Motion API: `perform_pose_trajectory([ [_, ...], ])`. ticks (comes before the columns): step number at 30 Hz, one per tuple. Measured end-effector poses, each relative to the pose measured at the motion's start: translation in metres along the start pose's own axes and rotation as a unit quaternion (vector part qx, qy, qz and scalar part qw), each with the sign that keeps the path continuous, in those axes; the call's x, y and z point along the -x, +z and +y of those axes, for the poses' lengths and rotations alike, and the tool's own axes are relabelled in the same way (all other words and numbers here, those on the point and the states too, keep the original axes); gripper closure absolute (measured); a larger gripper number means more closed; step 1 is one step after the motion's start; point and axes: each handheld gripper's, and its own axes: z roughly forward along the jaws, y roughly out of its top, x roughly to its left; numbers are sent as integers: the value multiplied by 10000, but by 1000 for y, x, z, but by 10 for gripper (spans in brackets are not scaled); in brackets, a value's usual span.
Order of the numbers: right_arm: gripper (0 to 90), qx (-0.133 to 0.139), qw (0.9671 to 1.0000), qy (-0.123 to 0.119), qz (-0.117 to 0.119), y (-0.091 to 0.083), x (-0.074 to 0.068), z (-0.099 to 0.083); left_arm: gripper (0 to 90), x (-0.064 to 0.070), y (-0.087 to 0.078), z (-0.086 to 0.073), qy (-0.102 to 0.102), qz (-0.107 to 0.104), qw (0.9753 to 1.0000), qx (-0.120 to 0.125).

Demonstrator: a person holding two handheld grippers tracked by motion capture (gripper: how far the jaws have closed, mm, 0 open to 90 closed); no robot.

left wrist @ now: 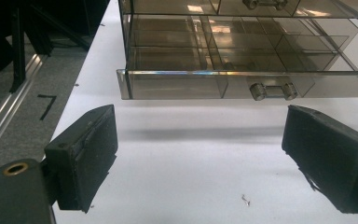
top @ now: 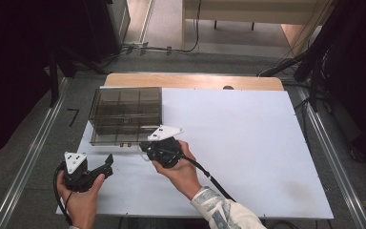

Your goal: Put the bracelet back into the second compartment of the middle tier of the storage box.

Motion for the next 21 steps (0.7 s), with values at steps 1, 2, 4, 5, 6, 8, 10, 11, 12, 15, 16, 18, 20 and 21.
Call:
perform_pose_trajectory([
  [1,850,3,10000,4,4,0,0,1,112,0,0,0,-6,-3,10000,1],
  [2,850,30,10000,12,-5,1,0,3,112,0,0,0,-9,-5,10000,3],
  [4,850,42,10000,18,2,2,0,5,112,0,0,0,-15,-13,10000,8],
  [5,850,42,10000,18,2,2,0,5,112,0,0,0,-23,-14,10000,12],
  [6,850,69,10000,-2,-3,2,0,6,112,0,1,0,-32,-17,10000,12],
  [8,850,94,10000,13,8,4,0,8,112,0,0,0,-5,-21,10000,4],
  [10,850,91,10000,23,-2,6,-1,11,112,0,0,0,-4,-22,10000,3],
  [11,850,91,10000,23,-2,6,-1,11,112,0,0,0,-6,-22,10000,6],
  [12,850,94,10000,15,-5,6,0,12,112,0,0,0,-3,-28,10000,3],
  [15,850,110,9999,66,-1,9,0,14,112,0,1,0,-5,-32,10000,4],
  [16,850,125,9999,80,-3,10,0,15,112,-1,1,0,-6,-34,10000,3],
  [18,850,146,9998,109,-13,12,1,18,112,-1,1,0,-7,-33,10000,5],
  [20,850,152,9998,119,-8,12,1,19,112,0,0,0,-8,-36,10000,5],
  [21,850,172,9998,129,-10,13,2,19,112,0,0,0,-7,-38,10000,3],
])
